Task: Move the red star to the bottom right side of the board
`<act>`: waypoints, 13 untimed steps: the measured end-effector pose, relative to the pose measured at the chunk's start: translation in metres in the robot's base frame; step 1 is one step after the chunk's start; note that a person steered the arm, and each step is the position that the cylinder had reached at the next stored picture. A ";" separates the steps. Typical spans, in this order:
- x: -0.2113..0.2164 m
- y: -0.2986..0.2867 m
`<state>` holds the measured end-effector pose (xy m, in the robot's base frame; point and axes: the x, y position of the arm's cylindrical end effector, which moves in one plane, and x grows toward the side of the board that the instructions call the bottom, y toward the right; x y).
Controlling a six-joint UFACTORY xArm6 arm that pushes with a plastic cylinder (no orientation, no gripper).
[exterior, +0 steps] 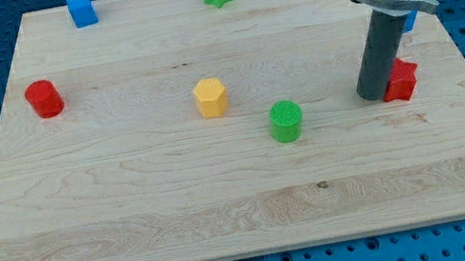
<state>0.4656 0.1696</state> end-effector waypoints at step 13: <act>0.081 0.033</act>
<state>0.5462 0.2028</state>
